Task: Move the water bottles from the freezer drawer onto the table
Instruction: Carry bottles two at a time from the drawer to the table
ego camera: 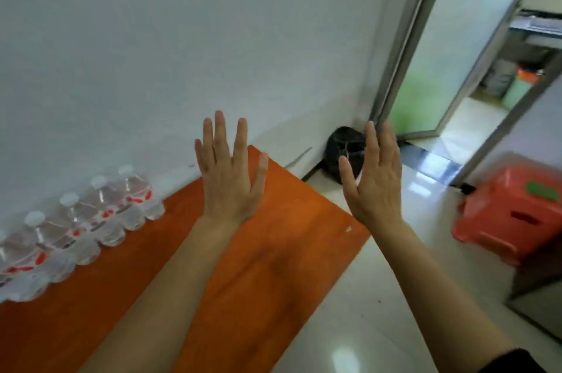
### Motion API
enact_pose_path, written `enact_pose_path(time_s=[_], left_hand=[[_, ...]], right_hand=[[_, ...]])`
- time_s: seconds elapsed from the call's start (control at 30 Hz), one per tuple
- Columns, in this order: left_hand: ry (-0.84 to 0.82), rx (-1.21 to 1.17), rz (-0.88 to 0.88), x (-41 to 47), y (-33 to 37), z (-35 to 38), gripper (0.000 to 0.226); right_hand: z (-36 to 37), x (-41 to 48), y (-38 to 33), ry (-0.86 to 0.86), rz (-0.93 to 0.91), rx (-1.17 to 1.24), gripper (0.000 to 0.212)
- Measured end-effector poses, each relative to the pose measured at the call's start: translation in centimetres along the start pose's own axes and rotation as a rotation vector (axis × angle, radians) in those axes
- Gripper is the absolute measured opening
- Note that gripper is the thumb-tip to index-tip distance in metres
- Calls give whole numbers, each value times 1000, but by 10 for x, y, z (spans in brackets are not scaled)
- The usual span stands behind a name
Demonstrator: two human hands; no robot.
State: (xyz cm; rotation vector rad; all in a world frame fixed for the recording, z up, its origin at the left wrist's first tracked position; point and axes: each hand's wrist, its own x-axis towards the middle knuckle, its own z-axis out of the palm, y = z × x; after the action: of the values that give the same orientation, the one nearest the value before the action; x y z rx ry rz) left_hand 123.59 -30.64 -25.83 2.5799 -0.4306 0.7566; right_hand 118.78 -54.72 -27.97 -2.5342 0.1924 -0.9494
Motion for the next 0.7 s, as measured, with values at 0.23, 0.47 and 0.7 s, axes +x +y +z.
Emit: enact_pose_path(time_s=[0.23,0.47,0.7], left_hand=[[-139,-136,393,-25,307,59,68],[-218,-312,724,-75,524,98,68],[-327,-390,883,-84,667,181,70]], right_hand=[[-238,-81,191,154,228,-349,74],[-386,-147,319,342,480,-512,77],[-437,-169,443,370,623,-639,82]])
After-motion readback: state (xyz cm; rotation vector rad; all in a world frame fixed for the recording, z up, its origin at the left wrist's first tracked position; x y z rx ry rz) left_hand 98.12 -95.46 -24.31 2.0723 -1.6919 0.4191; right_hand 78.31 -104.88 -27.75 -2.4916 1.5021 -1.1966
